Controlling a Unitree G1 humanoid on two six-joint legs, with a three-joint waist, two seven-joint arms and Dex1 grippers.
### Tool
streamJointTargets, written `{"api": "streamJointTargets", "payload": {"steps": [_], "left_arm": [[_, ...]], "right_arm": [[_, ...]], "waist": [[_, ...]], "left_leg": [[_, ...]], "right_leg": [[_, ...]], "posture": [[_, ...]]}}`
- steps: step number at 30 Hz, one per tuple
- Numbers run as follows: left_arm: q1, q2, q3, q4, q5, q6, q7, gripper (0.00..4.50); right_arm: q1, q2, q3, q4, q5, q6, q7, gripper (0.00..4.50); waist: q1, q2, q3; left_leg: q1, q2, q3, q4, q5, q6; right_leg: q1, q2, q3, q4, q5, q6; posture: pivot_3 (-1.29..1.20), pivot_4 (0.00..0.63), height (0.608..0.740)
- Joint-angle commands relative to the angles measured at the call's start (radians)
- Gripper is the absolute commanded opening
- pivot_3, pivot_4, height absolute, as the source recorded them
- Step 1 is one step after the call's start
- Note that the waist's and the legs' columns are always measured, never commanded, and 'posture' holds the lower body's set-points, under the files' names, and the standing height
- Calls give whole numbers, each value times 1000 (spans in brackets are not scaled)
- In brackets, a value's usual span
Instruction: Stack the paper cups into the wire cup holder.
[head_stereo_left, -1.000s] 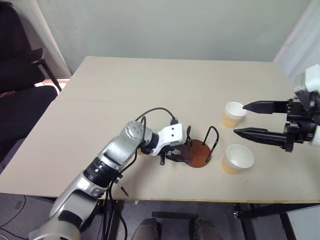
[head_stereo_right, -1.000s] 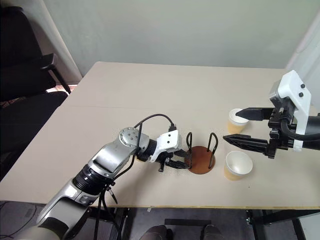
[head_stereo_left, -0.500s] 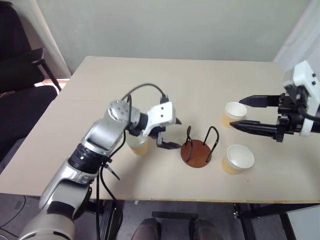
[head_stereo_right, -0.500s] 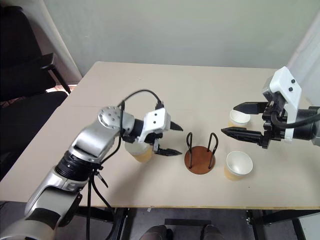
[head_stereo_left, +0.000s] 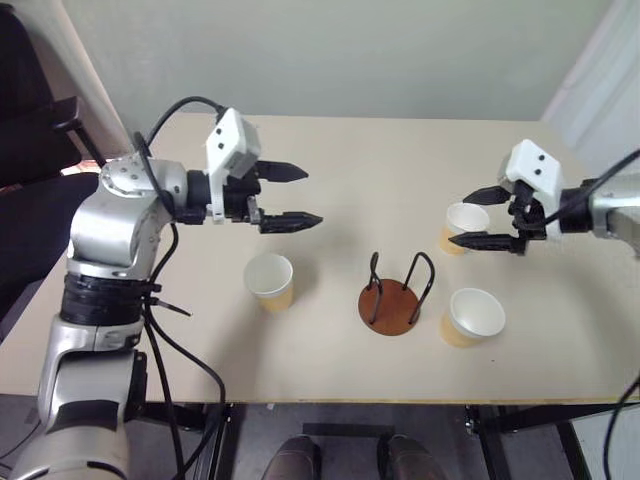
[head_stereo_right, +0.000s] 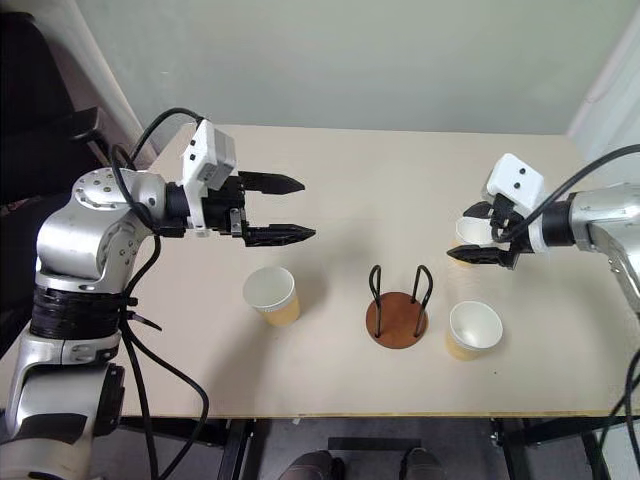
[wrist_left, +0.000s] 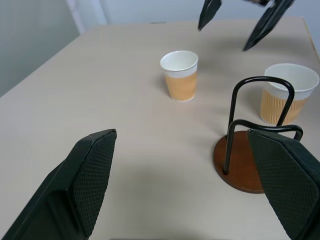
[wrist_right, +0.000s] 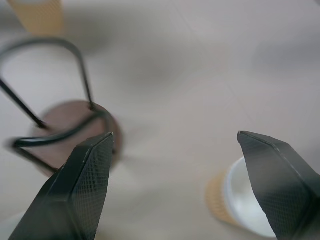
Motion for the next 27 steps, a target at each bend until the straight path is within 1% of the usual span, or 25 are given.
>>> {"api": "streamJointTargets", "payload": {"steps": [1,6,12,22,25,27], "left_arm": [[9,16,29,-71,-30,15,26,4468],[35,22,26,-114,-40,31,53,4468],[66,47,34,-160,-47,47,87,4468],[107,81,61,-236,-87,101,142,4468],[120,95,72,-259,-102,118,159,4500],[135,105,79,-279,-112,128,167,4500]], "right_arm": [[-65,29,68,125,-152,-118,66,4106],[-130,102,134,318,-301,-246,131,4106],[-231,204,186,598,-467,-415,152,4106],[-320,326,175,865,-582,-560,165,4106],[-337,346,170,912,-601,-588,166,3484],[-349,360,166,938,-609,-603,166,2839]], "waist": [[2,0,0],[0,0,0],[-8,0,0],[-8,0,0],[-7,0,0],[-8,0,0]], "left_leg": [[0,0,0,0,0,0],[-1,0,0,0,0,0],[-1,0,0,-2,1,-1],[-1,1,0,-3,0,-3],[-2,0,-1,-2,0,-3],[-2,0,0,-3,0,-4]], "right_leg": [[0,0,0,0,0,0],[-1,0,-1,0,0,-1],[-3,0,-1,1,0,-3],[-3,0,-1,1,0,-6],[-3,0,-1,1,0,-7],[-3,0,-1,1,0,-7]], "posture": [[0,150,740],[0,150,740],[0,150,740],[0,150,740],[0,150,740],[0,150,740]]}}
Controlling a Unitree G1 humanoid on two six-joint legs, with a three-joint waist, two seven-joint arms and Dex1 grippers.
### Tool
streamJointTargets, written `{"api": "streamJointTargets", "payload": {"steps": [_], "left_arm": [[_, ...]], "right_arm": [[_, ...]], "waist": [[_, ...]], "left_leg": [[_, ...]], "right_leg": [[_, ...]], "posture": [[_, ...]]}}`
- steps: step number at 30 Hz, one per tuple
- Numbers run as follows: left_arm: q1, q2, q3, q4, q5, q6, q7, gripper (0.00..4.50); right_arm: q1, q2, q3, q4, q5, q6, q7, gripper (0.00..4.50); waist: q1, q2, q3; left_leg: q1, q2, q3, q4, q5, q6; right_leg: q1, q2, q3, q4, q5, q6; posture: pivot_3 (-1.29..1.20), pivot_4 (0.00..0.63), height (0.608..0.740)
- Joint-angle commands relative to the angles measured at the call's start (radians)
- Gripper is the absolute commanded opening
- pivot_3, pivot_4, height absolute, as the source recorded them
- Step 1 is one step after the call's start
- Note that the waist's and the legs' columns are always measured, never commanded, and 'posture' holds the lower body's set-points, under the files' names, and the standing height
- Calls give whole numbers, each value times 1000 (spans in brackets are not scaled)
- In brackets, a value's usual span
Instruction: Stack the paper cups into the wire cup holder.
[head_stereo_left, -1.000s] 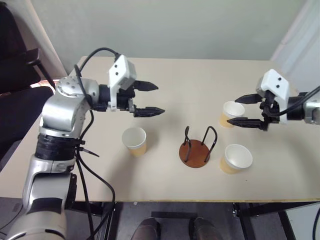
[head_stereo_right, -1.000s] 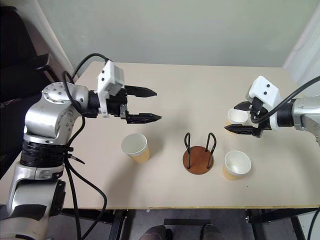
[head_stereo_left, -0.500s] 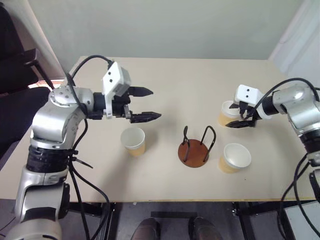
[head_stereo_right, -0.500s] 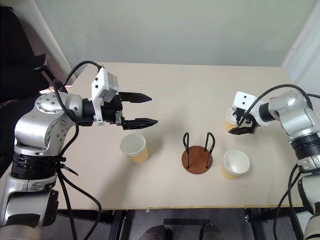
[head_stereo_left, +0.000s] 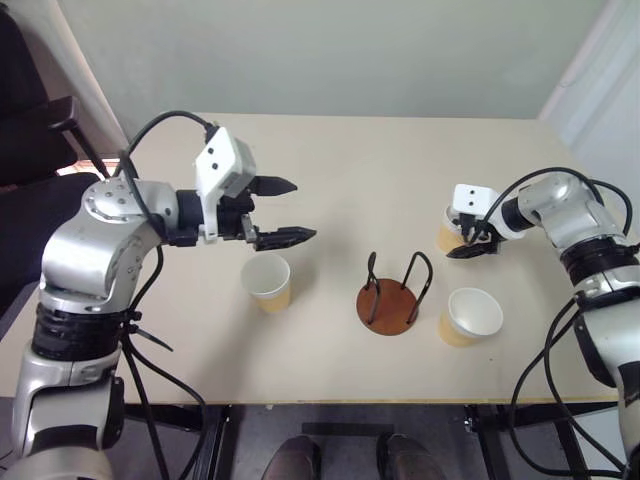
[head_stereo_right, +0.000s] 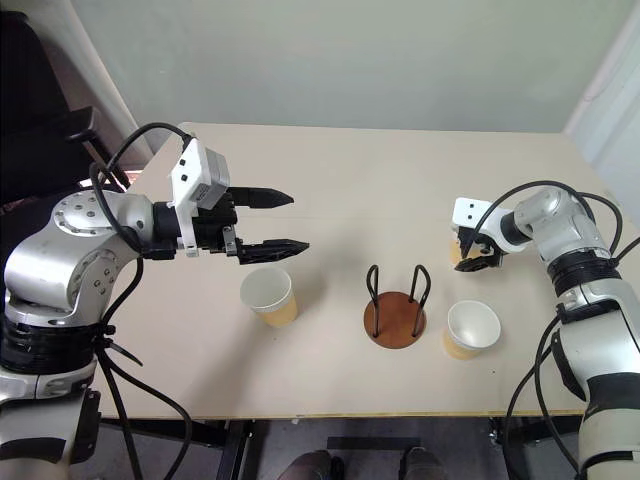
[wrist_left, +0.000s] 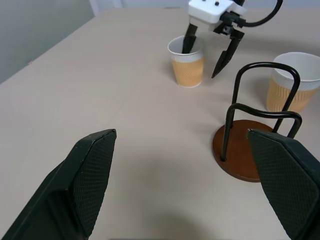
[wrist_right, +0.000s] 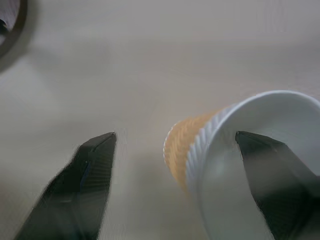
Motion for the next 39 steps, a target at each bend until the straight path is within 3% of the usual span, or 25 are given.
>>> {"api": "streamJointTargets", "payload": {"steps": [1,8,19,26,39], "left_arm": [[16,26,45,-60,-28,19,20,4500],[28,51,65,-84,-62,33,35,4500],[-9,44,67,-32,-95,28,50,4500],[-49,18,49,12,-92,-7,44,4500],[-110,-41,-14,99,-54,-109,-15,4500]], "right_arm": [[-48,10,-27,37,-21,-38,-1,2441],[-62,25,-37,71,-32,-65,20,38],[-50,-19,-94,-42,-7,-17,96,38],[-14,-91,-147,-232,32,67,171,38],[28,-242,-256,-968,286,569,337,38]], "waist": [[-1,0,0],[0,0,0],[0,0,0],[1,0,0],[1,0,0]], "left_leg": [[0,0,0,0,0,0],[0,0,-1,0,0,-2],[0,0,-1,-1,-1,-4],[0,0,-1,-1,-1,-4],[0,0,-2,-1,0,-5]], "right_leg": [[0,0,0,0,0,0],[0,0,0,0,0,-1],[0,0,0,0,0,-1],[0,0,0,0,0,-1],[0,1,0,0,-1,-2]], "posture": [[0,150,740],[0,150,740],[0,150,740],[0,150,740],[0,150,740]]}}
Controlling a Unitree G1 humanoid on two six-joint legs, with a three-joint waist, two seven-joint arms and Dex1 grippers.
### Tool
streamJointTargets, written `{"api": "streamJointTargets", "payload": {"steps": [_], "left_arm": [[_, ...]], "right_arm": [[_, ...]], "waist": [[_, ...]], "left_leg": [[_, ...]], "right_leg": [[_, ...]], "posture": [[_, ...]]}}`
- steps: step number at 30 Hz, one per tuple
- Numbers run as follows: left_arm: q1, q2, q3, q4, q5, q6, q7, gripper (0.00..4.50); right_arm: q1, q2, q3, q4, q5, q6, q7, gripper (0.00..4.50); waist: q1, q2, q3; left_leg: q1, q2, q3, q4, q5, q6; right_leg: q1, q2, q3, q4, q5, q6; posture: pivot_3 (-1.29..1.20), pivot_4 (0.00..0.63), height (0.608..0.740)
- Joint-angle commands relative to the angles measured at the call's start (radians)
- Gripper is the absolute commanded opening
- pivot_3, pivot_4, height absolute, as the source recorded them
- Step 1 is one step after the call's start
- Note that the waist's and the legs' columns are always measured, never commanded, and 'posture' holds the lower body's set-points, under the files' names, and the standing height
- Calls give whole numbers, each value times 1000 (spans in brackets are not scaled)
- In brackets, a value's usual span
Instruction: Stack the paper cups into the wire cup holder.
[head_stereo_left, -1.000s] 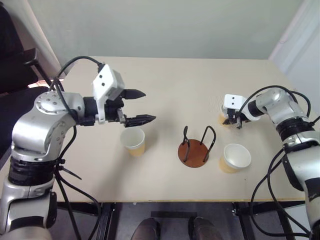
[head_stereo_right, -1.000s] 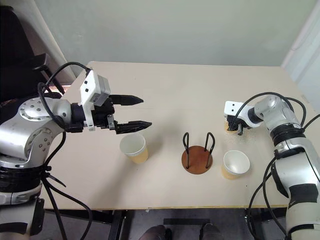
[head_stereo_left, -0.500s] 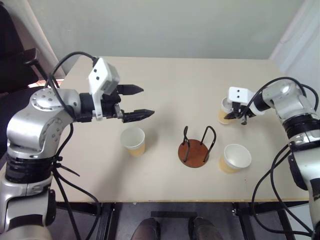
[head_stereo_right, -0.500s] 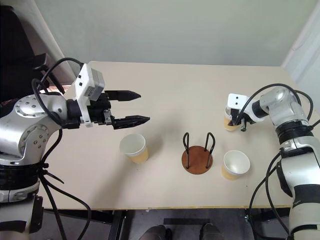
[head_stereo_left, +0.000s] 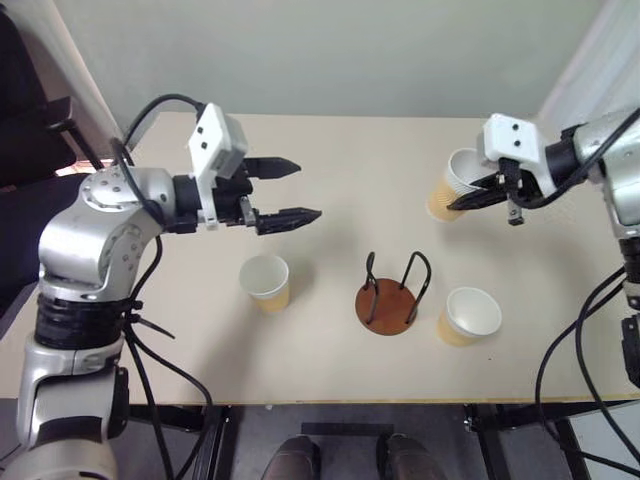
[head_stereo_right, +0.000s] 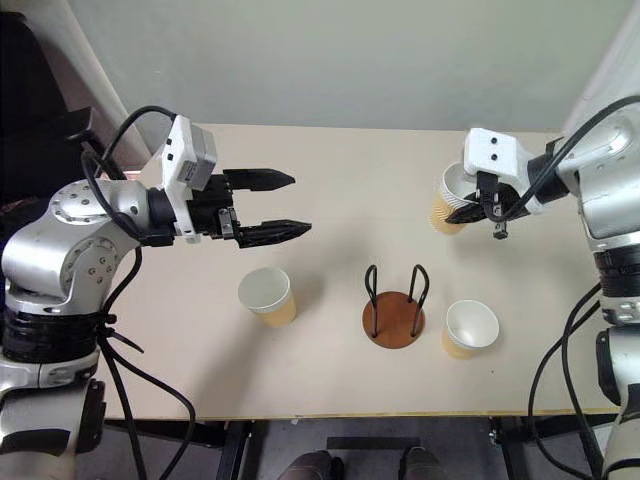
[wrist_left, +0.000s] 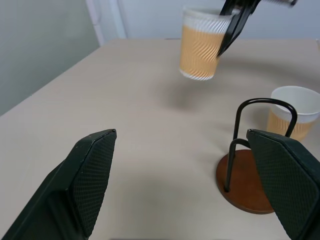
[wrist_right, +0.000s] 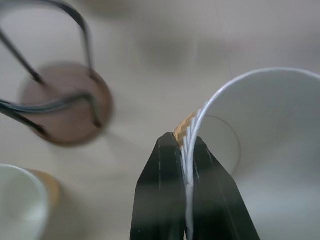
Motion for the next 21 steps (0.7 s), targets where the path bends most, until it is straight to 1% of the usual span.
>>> {"api": "streamJointTargets", "payload": {"steps": [1,4,6,12,21], "left_arm": [[-51,-11,-4,18,13,-51,-29,4500],[-68,-20,-26,39,20,-74,-70,4500],[-74,-21,-43,52,28,-88,-98,4500],[-97,-18,-68,80,46,-113,-155,4500],[-89,-10,-55,56,45,-100,-157,4500]], "right_arm": [[-14,-62,-39,-211,81,118,36,38],[-33,-94,-25,-365,174,228,41,38],[-44,-90,-14,-406,195,255,38,38],[-39,-54,46,-419,191,227,3,38],[7,-28,109,-430,189,165,-4,38]], "waist": [[1,0,0],[1,0,0],[0,0,0],[-3,0,0],[-3,0,0]], "left_leg": [[0,0,0,0,0,0],[0,0,0,0,0,1],[0,0,0,0,0,1],[0,0,0,1,2,2],[0,0,0,0,3,3]], "right_leg": [[0,0,0,0,0,0],[0,0,0,0,0,0],[0,0,0,0,0,0],[0,0,0,1,0,-1],[0,0,0,0,0,-1]], "posture": [[0,150,740],[0,150,740],[0,150,740],[0,150,740],[0,150,740]]}}
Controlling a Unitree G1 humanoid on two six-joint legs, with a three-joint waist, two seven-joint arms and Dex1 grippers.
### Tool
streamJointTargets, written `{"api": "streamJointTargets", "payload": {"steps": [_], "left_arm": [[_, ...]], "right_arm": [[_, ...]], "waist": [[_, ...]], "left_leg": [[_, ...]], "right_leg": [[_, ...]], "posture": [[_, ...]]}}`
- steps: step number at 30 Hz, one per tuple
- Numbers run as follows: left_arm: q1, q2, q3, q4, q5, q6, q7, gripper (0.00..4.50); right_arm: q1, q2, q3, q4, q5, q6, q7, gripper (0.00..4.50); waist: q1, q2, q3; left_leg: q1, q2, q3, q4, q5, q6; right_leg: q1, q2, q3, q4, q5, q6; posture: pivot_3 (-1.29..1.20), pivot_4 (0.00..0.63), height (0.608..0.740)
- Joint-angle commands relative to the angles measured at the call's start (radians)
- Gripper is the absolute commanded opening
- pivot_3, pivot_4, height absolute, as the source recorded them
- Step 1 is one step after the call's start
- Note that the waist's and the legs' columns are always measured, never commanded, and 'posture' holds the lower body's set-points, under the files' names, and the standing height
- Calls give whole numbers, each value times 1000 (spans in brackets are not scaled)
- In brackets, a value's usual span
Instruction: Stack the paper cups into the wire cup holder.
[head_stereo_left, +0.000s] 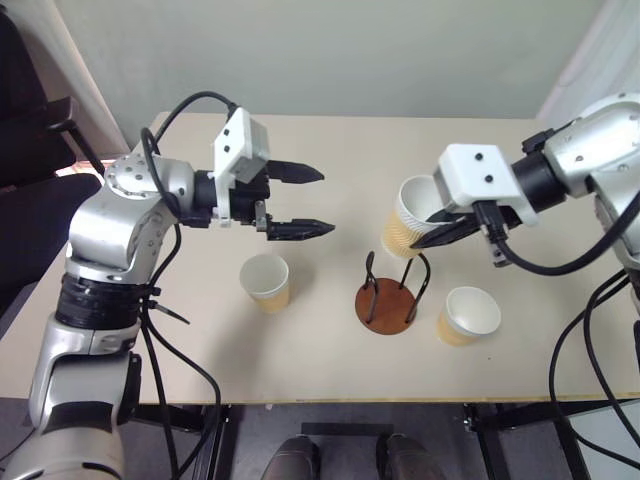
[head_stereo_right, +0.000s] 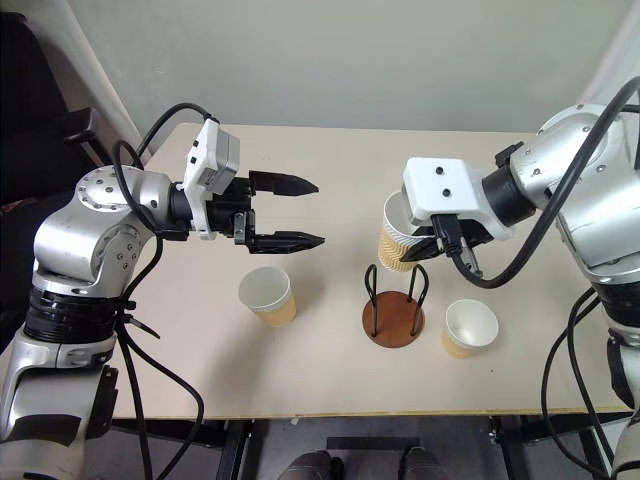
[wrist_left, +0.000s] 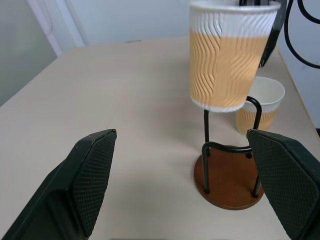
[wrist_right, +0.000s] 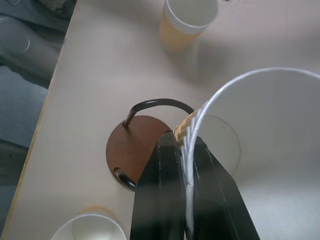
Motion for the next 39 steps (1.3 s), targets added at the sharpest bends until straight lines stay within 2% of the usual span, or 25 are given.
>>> {"api": "streamJointTargets", "payload": {"steps": [1,24,27,33,38,39], "left_arm": [[-8,16,34,-34,-11,5,-2,4500],[13,50,52,-83,-34,58,23,4500],[15,51,50,-80,-33,56,21,4500],[15,54,48,-75,-31,52,15,4500],[12,61,50,-69,-30,52,11,4500],[12,62,50,-69,-29,52,12,4500]], "right_arm": [[11,-1,2,-35,10,-19,1,38],[74,45,86,-24,-50,-146,5,38],[75,49,87,-21,-55,-144,2,656],[77,57,61,-25,-44,-108,-26,2663],[64,72,-8,-17,2,-19,-91,4370],[59,70,-26,-12,14,1,-103,4370]], "waist": [[0,0,0],[-1,0,0],[-1,0,0],[-1,0,0],[-1,0,0],[0,0,0]], "left_leg": [[0,0,0,0,0,0],[0,0,0,0,0,0],[0,0,0,1,0,0],[0,0,0,0,0,0],[0,0,0,0,0,0],[0,0,0,0,0,0]], "right_leg": [[0,0,0,0,0,0],[0,0,0,1,0,0],[0,0,0,1,0,0],[0,0,0,1,0,0],[0,0,0,1,0,0],[0,0,0,1,0,0]], "posture": [[0,150,740],[0,150,740],[0,150,740],[0,150,740],[0,150,740],[0,150,740]]}}
